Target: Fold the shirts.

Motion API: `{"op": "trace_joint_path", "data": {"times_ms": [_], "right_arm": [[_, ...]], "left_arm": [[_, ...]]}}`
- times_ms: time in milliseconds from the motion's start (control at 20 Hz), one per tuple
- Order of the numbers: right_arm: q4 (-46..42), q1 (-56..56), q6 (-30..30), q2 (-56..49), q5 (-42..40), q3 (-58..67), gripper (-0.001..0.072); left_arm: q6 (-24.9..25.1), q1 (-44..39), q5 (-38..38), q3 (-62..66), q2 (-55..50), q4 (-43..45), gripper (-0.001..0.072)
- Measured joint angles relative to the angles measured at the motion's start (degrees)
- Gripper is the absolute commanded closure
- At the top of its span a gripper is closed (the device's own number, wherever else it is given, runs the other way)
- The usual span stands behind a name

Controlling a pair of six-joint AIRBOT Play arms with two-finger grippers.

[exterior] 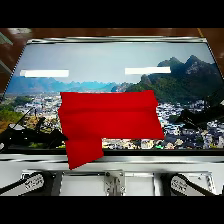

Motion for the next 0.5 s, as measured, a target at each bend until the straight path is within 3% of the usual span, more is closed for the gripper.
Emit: {"op": "trace_joint_path", "data": {"times_ms": [100,200,250,300,350,500], "right_arm": [[0.26,0.02,0.44,0.0,-0.02,-0.02,0.0177],[0.31,0.0,0.85,0.0,-0.37,-0.11,0.0174],[0.33,0.0,0.96,0.0,-0.85,-0.39,0.0097],[0.39,0.0,1.31,0.0,-1.07,-0.92,0.0087],[0.42,-0.02,1.38,0.0,-1.46,-1.77,0.0087],[0.85,0.0,1.75,0.0,-2.89,-5.29,0.0088]], "left_arm": [[0.5,-0.83,0.2,-0.22,-0.9,-0.55,0.028],[0.74,-2.54,1.14,-0.33,-1.75,-0.87,0.0386],[0.85,-3.67,1.86,-0.35,-2.16,-1.18,0.0515],[0.98,-4.68,2.69,-0.42,-2.56,-1.16,0.0629],[1.07,-5.6,3.17,-0.42,-2.89,-1.01,0.0668],[1.18,-6.95,3.54,-0.42,-3.39,-1.4,0.0669]]}}
